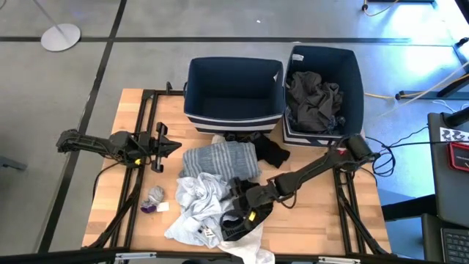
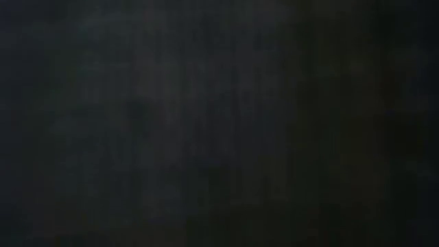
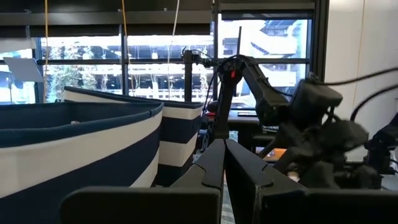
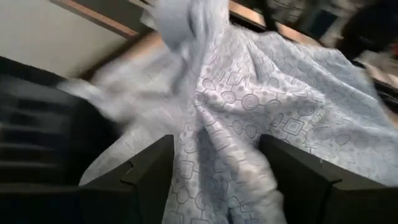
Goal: Sort clothes
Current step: Put the light gray patterned polo into the right blue laundry organizer
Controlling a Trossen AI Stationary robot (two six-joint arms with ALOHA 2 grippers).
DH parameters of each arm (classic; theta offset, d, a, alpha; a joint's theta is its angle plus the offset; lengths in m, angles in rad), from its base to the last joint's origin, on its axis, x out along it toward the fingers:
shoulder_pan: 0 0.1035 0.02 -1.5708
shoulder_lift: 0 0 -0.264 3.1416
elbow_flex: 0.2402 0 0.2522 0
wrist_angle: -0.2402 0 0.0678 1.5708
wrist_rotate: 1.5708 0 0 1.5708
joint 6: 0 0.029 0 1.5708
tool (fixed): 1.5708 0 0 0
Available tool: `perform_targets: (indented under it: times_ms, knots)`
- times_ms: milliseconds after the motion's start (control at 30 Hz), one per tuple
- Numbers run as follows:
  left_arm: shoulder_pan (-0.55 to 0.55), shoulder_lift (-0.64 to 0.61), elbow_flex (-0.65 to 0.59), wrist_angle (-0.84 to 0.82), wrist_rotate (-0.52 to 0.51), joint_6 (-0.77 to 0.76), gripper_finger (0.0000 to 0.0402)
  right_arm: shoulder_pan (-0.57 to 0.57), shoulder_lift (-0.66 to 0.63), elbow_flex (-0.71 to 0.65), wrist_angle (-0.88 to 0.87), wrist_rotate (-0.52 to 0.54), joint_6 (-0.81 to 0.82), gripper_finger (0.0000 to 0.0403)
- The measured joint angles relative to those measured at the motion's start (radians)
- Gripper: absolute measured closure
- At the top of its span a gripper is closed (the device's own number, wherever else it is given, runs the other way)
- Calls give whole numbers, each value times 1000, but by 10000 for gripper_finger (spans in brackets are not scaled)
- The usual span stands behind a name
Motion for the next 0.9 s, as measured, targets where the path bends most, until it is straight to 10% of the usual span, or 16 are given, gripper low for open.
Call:
perform_targets:
  times_ms: [600,900]
  knots:
    - [0,0,0,0,0,0,398,-188,152,2,82,-34,40,173]
    - [0,0,0,0,0,1,398,-188,158,1,110,-17,62,347]
